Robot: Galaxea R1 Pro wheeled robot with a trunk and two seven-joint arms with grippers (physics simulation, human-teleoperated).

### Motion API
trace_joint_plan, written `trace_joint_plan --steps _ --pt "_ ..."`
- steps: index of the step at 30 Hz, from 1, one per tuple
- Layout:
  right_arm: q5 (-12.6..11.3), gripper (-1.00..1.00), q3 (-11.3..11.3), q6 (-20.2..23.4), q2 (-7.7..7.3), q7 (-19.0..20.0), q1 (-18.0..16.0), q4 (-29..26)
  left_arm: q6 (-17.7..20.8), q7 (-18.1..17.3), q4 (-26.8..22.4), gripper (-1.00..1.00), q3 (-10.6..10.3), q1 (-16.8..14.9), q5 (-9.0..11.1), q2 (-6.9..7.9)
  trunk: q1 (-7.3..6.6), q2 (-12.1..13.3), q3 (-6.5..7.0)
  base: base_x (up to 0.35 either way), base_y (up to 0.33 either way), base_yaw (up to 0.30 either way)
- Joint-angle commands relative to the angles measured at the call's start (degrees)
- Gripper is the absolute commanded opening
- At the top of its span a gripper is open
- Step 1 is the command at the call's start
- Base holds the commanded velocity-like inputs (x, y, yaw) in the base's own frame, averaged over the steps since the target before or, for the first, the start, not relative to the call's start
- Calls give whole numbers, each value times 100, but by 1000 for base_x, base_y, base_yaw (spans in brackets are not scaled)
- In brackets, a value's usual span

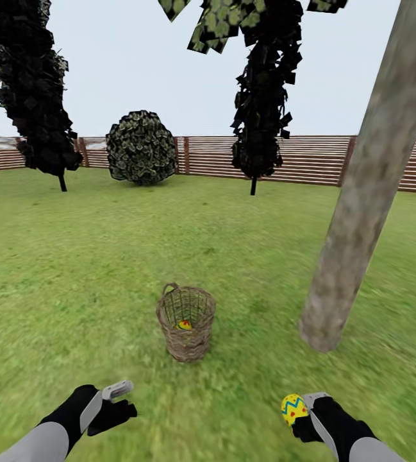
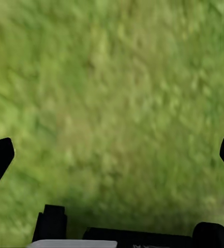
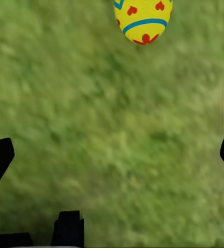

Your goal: Take the three Easter eggs out of the wicker basket on the lawn in the garden, then place them on the lawn next to a single tree (choose any tree) so that all three eggs are next to the same tree and none are left in the basket.

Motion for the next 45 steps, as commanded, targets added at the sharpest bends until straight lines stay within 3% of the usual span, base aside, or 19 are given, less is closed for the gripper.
trace_joint_plan --steps 1,22,45 --pt "32 100 26 39 -3 4 -3 -12 32 7 -6 100 7 -1 55 1 -1 -3 -6 0 346 0" --pt "25 100 26 39 -4 19 -5 -12 33 7 -15 100 11 -1 61 23 -1 -3 -2 92 340 -8" --pt "-10 100 17 39 -21 48 -4 -12 33 7 -11 100 7 -1 64 10 -1 -3 57 139 336 -272"
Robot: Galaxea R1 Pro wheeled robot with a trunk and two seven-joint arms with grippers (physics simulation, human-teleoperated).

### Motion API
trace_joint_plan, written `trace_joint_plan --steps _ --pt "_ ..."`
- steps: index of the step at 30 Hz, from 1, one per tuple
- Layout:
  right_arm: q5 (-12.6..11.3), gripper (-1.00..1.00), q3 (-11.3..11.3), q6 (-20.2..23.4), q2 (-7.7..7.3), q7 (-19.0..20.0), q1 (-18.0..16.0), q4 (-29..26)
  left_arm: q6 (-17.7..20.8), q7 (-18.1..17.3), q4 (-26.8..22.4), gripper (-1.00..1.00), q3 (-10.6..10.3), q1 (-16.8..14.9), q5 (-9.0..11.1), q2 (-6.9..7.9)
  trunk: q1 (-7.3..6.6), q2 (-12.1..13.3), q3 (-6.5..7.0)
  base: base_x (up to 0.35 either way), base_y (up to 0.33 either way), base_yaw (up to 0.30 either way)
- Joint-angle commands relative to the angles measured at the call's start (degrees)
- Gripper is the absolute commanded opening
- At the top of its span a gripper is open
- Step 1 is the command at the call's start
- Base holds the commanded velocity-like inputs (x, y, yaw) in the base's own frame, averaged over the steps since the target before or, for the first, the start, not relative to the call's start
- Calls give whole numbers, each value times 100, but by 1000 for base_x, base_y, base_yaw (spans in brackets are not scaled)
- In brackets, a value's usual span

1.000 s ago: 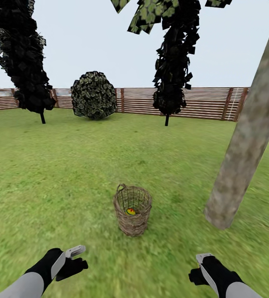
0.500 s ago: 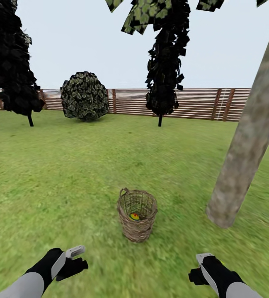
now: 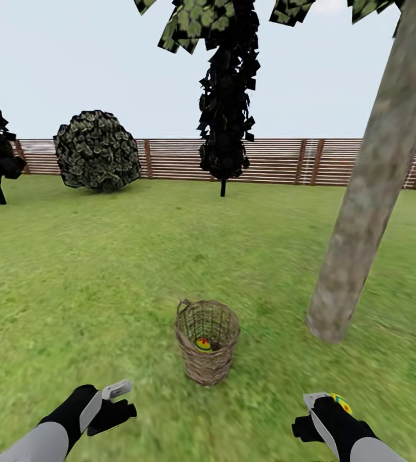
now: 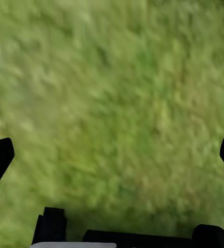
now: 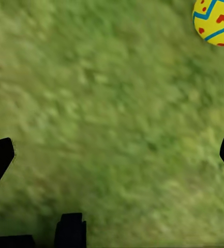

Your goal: Take the three Easter eggs out of the wicker basket on the lawn in the garden, then place them on the lawn next to a single tree (choose any tree) so that all three eggs are next to the same tree and none are left in the basket.

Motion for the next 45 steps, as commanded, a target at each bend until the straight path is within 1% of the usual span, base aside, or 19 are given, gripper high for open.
trace_joint_plan --steps 1,6,19,22,35,45 --pt "31 100 26 36 -1 8 -5 -9 34 7 -9 100 7 1 56 2 1 -3 -5 137 336 -282" --pt "53 100 27 36 4 8 -5 -9 34 7 -6 100 7 1 56 0 1 -3 -4 137 336 -112" --pt "66 100 26 32 4 6 -7 -9 34 7 -5 100 7 1 52 2 1 -3 -4 99 335 -3" --pt "63 100 26 29 -1 13 -5 -9 31 7 -11 100 7 1 48 3 1 -3 -4 38 142 0" --pt "71 100 34 28 5 9 -3 -9 26 -2 -4 100 2 1 64 -15 1 -3 -4 2 8 0" --pt "37 100 35 28 8 8 -4 -9 30 -28 -4 100 49 1 73 -13 1 -3 -4 -65 266 0"
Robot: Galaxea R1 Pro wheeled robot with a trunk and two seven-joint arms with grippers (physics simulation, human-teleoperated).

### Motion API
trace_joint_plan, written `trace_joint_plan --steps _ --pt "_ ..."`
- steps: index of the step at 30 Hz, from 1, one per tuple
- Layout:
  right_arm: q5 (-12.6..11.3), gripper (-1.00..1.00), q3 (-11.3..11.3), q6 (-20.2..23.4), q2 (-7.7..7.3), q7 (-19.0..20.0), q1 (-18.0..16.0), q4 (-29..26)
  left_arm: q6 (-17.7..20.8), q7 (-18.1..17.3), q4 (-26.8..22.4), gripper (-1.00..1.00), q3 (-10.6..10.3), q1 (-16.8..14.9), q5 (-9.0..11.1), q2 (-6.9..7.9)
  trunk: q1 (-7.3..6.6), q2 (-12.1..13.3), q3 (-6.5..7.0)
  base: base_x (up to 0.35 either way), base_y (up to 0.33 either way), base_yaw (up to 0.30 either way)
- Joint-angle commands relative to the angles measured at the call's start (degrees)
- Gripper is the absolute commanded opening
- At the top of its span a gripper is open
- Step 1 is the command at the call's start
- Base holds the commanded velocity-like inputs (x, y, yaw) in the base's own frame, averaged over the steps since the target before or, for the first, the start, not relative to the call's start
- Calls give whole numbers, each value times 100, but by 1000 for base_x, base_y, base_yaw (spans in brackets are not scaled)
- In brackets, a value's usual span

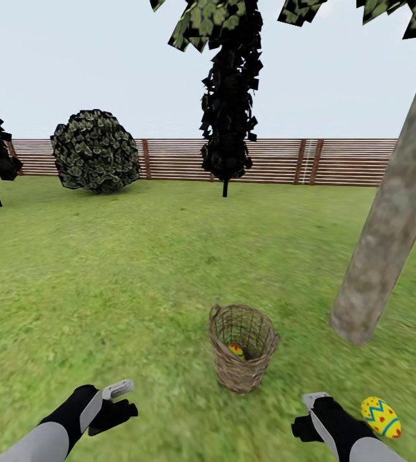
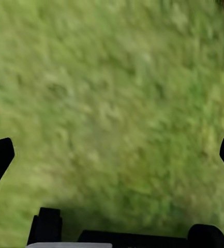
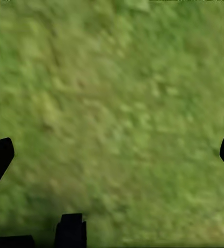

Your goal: Take the three Easter eggs out of the wicker basket on the lawn in the garden, then place them on the lawn next to a single tree (choose any tree) so that all three eggs are next to the same tree and none are left in the basket.

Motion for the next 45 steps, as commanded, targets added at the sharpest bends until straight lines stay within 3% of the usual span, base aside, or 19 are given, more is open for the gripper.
trace_joint_plan --steps 1,8,28,45 --pt "29 100 27 39 -3 8 -3 -12 31 8 -8 100 7 -1 57 2 0 -3 -6 85 327 0" --pt "12 100 19 39 -10 8 -5 -12 28 2 -6 100 5 -1 52 -1 0 -3 -6 131 328 -96" --pt "4 100 18 39 -10 8 -3 -12 28 2 -6 100 0 -1 48 6 0 -3 -6 145 326 -283" --pt "8 100 18 39 -12 8 -5 -12 33 8 -4 100 9 -1 49 7 0 -3 -6 17 329 -288"
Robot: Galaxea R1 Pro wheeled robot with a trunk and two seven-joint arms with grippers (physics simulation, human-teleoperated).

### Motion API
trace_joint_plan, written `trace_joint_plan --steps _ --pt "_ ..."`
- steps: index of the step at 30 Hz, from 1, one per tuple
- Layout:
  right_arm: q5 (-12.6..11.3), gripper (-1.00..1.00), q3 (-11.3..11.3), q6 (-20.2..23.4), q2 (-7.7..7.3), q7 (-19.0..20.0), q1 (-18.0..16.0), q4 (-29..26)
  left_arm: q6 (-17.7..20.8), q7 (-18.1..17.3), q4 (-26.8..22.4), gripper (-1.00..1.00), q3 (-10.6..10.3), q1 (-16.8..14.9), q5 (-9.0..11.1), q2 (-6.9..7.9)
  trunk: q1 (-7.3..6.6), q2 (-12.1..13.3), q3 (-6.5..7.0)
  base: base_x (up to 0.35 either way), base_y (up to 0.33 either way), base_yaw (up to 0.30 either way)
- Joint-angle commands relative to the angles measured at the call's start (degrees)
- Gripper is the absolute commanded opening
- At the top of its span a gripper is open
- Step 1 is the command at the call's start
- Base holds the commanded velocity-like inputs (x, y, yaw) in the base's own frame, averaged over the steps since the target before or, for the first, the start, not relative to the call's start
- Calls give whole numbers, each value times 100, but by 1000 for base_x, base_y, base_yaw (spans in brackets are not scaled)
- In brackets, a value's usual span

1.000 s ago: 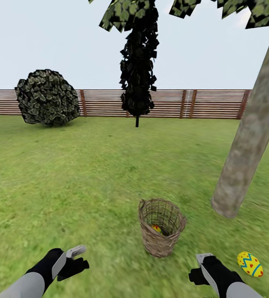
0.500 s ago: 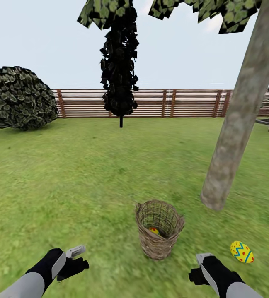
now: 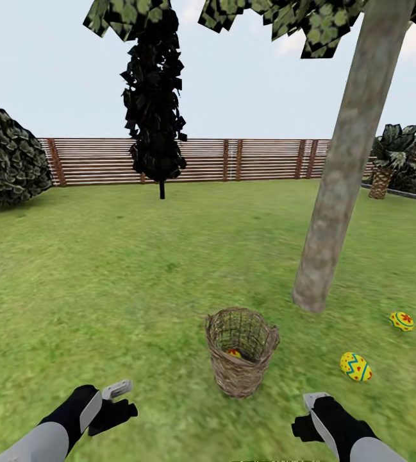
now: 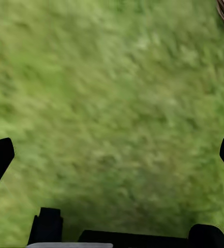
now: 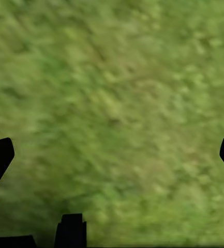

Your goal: Take the three Easter eggs out of the wicker basket on the lawn in the garden, then place them on the lawn next to a single tree (choose any tree) so that all three eggs are next to the same tree and none are left in the basket.

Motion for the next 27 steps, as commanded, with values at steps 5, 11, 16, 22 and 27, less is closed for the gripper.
trace_joint_plan --steps 5,11,16,22,27 --pt "29 100 26 36 1 8 -1 -9 37 7 -9 100 11 1 63 5 -1 -3 -6 0 307 -288" --pt "24 100 26 36 -1 8 -3 -9 34 7 -9 100 48 1 64 11 -1 -3 -6 79 255 -288" --pt "23 100 26 36 4 8 -3 -9 31 7 -10 100 50 1 63 9 -1 -3 -6 233 257 -288" --pt "22 100 26 36 4 8 0 -9 30 7 -10 100 45 1 57 24 -1 -3 -6 217 284 -288" --pt "22 100 26 36 7 8 -1 -9 30 7 -10 100 39 1 56 18 -1 -3 -6 207 287 -288"
